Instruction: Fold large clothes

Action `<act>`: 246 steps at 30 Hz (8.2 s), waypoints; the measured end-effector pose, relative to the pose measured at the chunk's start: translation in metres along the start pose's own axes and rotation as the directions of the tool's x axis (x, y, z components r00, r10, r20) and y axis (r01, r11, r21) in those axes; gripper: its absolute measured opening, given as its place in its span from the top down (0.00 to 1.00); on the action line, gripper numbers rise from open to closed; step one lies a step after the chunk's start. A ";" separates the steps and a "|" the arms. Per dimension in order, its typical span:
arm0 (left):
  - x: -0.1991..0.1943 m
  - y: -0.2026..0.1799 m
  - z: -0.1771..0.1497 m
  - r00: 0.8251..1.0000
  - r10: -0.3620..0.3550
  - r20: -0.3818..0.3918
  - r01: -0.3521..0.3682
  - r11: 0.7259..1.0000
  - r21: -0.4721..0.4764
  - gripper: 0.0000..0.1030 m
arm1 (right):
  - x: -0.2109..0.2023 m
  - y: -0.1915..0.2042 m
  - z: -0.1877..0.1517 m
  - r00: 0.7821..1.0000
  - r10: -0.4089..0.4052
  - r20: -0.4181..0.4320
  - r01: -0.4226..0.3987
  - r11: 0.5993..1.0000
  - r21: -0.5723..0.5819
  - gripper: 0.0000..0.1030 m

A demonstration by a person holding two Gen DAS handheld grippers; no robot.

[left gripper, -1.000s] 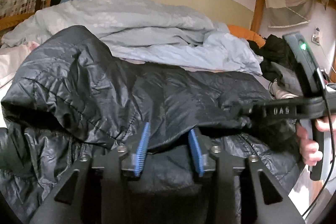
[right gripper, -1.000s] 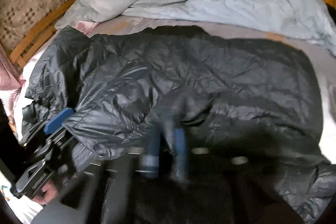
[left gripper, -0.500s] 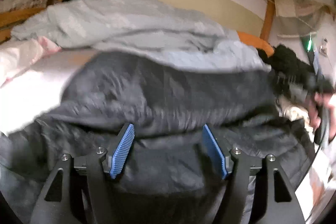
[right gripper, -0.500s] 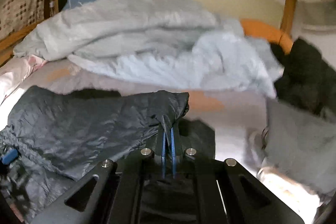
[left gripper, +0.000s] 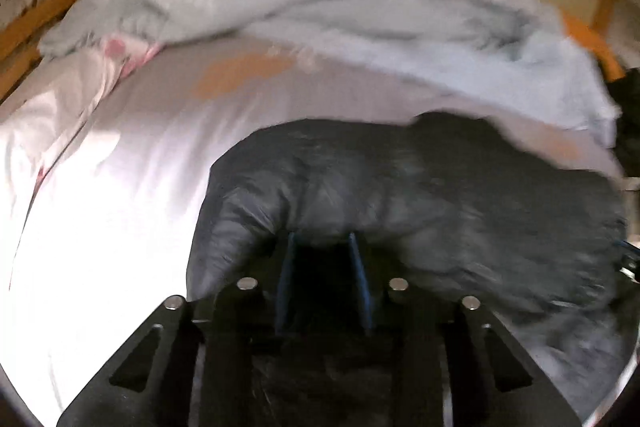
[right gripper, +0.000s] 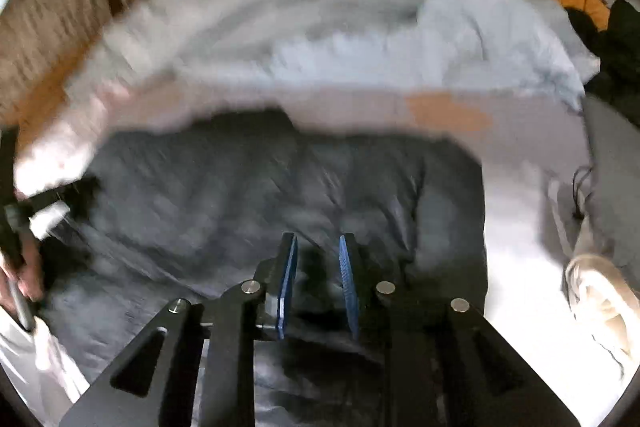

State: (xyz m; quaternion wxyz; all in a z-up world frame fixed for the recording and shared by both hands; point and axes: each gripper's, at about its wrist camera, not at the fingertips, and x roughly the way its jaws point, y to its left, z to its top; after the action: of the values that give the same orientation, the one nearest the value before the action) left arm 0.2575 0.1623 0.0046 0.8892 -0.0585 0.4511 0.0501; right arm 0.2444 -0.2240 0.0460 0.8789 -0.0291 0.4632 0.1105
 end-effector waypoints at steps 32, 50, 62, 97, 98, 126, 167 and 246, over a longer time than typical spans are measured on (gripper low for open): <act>-0.202 -0.059 -0.167 0.757 -0.156 0.635 0.115 0.988 0.106 0.21 | -0.142 -0.044 -0.129 0.883 -0.230 0.408 0.140 0.961 0.238 0.08; -0.217 -0.072 -0.219 0.689 -0.115 0.716 0.105 0.993 0.059 0.00 | -0.172 -0.035 -0.185 0.809 -0.274 0.520 0.198 0.960 0.199 0.00; -0.184 -0.078 -0.233 0.713 -0.066 0.698 0.059 0.998 0.033 0.00 | -0.205 -0.024 -0.207 0.673 -0.181 0.717 0.130 0.983 0.126 0.05; -0.109 -0.068 -0.265 0.808 0.225 0.545 -0.470 0.803 0.365 0.19 | -0.080 0.062 -0.228 0.933 -0.168 0.319 0.264 0.920 -0.288 0.05; -0.107 -0.065 -0.262 0.806 0.239 0.541 -0.469 0.815 0.340 0.19 | -0.078 0.059 -0.228 0.931 -0.181 0.317 0.274 0.919 -0.282 0.05; -0.231 -0.033 -0.249 0.871 0.173 0.460 -0.320 0.910 0.264 0.85 | -0.221 0.057 -0.256 0.902 -0.158 0.401 0.254 0.947 -0.197 0.82; -0.194 -0.042 -0.139 0.833 -0.192 0.519 0.080 0.970 0.231 0.16 | -0.155 0.006 -0.138 0.900 -0.068 0.431 0.086 0.996 -0.023 0.31; -0.036 -0.111 -0.124 0.832 -0.555 0.013 0.540 0.815 0.211 0.75 | 0.018 0.065 -0.029 0.956 0.250 -0.154 -0.211 0.950 0.228 0.99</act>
State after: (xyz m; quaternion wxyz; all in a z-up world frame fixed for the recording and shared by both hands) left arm 0.1538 0.0327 -0.0326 0.8833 -0.0948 0.3845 -0.2508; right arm 0.2163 -0.1622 0.0175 0.8124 0.1080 0.5502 0.1603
